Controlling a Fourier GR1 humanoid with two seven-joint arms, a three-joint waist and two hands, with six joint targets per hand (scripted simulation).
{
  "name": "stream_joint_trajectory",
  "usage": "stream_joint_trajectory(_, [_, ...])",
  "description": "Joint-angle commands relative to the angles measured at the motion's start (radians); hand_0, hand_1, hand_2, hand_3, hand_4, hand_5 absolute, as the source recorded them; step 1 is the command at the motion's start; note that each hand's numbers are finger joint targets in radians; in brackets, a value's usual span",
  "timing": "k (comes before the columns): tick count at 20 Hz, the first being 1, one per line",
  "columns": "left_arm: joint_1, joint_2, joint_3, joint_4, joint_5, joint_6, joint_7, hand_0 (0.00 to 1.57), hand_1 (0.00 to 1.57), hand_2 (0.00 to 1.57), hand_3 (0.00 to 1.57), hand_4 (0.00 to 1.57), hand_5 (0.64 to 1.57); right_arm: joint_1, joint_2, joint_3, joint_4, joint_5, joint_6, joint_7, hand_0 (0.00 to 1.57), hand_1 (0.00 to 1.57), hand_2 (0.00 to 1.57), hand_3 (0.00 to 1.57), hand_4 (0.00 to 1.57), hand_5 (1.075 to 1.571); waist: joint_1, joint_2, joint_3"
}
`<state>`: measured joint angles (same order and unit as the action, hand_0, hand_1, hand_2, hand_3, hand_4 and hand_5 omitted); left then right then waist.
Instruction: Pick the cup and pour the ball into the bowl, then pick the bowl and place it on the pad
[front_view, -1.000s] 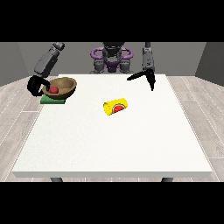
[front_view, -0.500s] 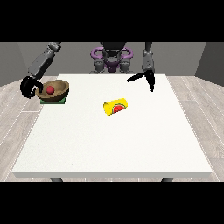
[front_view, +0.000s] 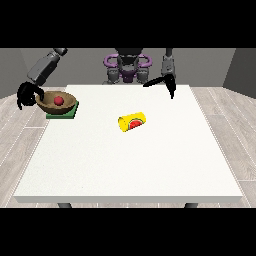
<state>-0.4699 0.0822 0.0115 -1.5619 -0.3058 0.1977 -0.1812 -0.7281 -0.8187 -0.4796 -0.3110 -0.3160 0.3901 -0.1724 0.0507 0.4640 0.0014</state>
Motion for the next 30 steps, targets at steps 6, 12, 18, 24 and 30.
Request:
stream_joint_trajectory(6, [0.065, 0.000, -0.010, -0.016, 0.040, -0.053, 0.004, 0.00, 0.00, 0.00, 0.00, 0.00, 1.566, 0.051, 0.055, 0.048, -0.004, 0.043, -0.035, -0.025, 1.57, 1.57, 1.57, 0.93, 0.71, 1.570, 0.030, -0.057, -0.0005])
stream_joint_trajectory(12, [0.023, 0.044, 0.028, -0.066, 0.037, -0.049, 0.013, 0.00, 0.00, 0.00, 0.00, 0.00, 1.565, 0.061, -0.014, 0.044, 0.039, 0.061, -0.059, 0.002, 1.57, 1.57, 1.57, 1.57, 0.59, 1.535, 0.011, 0.018, 0.0000])
stream_joint_trajectory(18, [0.060, 0.043, 0.014, -0.128, 0.052, -0.071, 0.011, 0.00, 0.00, 0.00, 0.00, 0.00, 1.566, 0.037, -0.093, 0.056, 0.026, 0.101, -0.136, -0.014, 0.00, 0.00, 0.43, 0.33, 0.00, 1.481, 0.037, 0.041, 0.0000])
stream_joint_trajectory(24, [0.048, 0.041, 0.016, -0.200, 0.031, -0.049, 0.076, 0.00, 0.00, 0.00, 0.00, 0.00, 1.568, 0.001, -0.121, 0.066, 0.020, 0.115, -0.099, -0.012, 0.00, 0.00, 0.36, 0.26, 0.00, 1.489, 0.002, 0.053, 0.0004])
stream_joint_trajectory(30, [0.077, 0.016, 0.011, -0.173, 0.036, -0.044, 0.122, 0.00, 0.00, 0.00, 0.00, 0.00, 1.569, -0.034, -0.210, 0.039, 0.020, 0.077, 0.021, 0.091, 0.00, 0.00, 0.27, 0.26, 0.00, 1.501, -0.028, -0.045, -0.0002])
